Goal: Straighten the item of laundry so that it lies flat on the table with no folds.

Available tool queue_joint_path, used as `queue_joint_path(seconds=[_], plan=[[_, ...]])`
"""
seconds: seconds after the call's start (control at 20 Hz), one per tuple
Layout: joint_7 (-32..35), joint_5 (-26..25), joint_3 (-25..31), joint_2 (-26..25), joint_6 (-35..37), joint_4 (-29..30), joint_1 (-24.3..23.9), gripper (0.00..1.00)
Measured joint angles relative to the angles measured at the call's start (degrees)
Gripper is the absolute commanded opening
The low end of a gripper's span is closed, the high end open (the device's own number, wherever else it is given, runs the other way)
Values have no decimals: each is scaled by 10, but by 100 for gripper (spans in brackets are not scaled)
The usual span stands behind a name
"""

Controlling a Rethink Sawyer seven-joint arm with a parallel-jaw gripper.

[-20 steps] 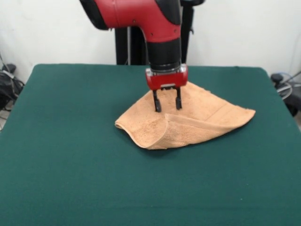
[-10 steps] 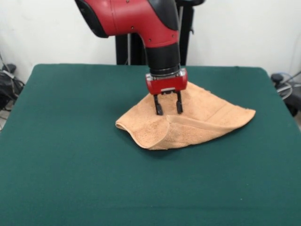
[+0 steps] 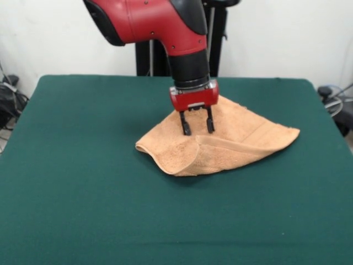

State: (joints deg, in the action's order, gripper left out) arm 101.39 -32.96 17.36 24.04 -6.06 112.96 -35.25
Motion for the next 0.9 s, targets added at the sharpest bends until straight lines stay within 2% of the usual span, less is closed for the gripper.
queue_joint_path(seconds=[0.25, 0.9], plan=[[0, 0, 15, -5, 0, 3, -18, 100], [0, 0, 20, -7, 0, 4, -24, 100]])
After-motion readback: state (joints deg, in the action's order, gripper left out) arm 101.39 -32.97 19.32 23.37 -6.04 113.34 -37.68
